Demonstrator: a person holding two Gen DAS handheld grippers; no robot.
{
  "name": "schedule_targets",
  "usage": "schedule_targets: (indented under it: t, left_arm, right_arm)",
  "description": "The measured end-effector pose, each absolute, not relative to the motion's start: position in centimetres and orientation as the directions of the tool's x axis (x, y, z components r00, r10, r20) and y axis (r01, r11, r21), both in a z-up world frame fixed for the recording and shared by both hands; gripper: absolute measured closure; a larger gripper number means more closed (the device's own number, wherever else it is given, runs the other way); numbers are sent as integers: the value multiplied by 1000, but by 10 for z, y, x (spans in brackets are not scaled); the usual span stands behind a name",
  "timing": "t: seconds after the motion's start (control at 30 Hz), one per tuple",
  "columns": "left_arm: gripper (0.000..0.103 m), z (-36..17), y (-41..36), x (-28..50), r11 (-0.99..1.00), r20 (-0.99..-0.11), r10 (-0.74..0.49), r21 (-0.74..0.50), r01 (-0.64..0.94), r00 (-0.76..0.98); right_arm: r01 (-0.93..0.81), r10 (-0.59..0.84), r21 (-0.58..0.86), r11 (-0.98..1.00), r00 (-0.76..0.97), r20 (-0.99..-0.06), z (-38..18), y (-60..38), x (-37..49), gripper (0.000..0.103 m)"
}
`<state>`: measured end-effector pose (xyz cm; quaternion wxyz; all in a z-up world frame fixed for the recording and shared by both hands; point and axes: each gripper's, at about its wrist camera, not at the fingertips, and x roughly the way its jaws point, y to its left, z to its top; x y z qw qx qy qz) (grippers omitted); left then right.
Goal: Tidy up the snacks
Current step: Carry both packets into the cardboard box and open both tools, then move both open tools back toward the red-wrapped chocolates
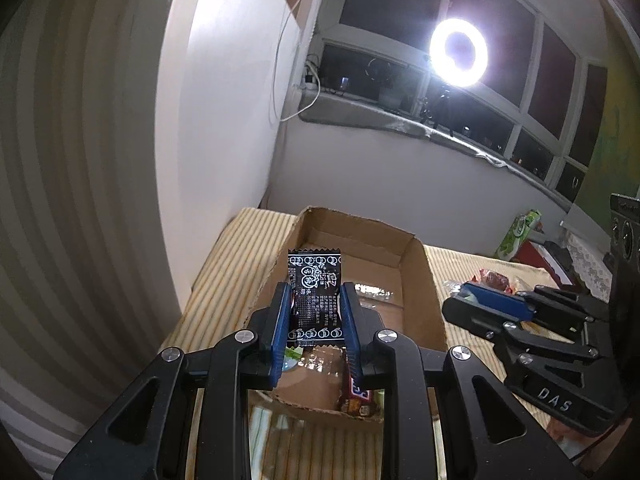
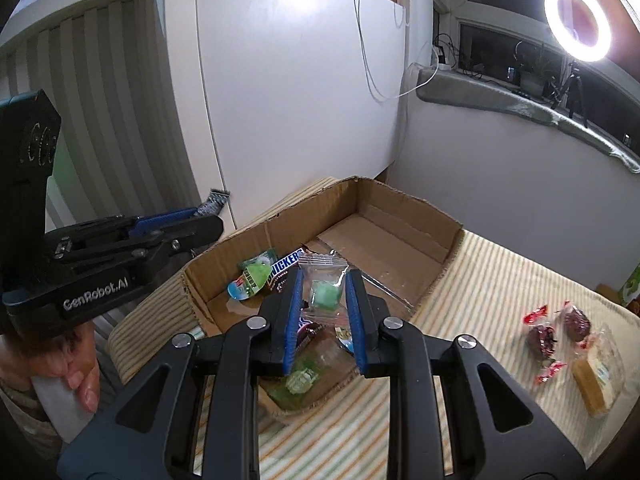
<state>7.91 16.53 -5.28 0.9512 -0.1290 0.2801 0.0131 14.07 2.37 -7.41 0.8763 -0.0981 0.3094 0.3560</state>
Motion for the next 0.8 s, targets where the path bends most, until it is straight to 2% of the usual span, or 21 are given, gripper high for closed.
schedule_targets:
  t: [0.03, 0.07, 0.1, 0.13, 0.8]
  left_arm:
    - [73, -55, 165, 83, 966, -543, -55, -242, -92, 838]
    - [52, -57, 165, 86, 966, -548, -59, -244, -91, 834]
    - [30, -59, 167, 86, 964, -550, -49, -244, -103, 834]
    - [25, -60, 168, 85, 963, -547, -36, -242, -116, 836]
    - [25, -39, 156, 61, 970, -527, 36, -185, -156, 849]
  right_arm:
    - [-687, 559, 51, 725, 544, -626, -79, 26, 144, 60]
    - [-681, 551, 45, 731, 550, -628, -82, 27, 146, 42]
    - [-671, 546, 41, 740, 563, -620, -84, 25, 146, 39]
    - [-670, 548, 50, 741, 561, -620, -86, 22, 147, 39]
    - [-676, 576, 55, 735, 581, -575, -74, -3, 118, 39]
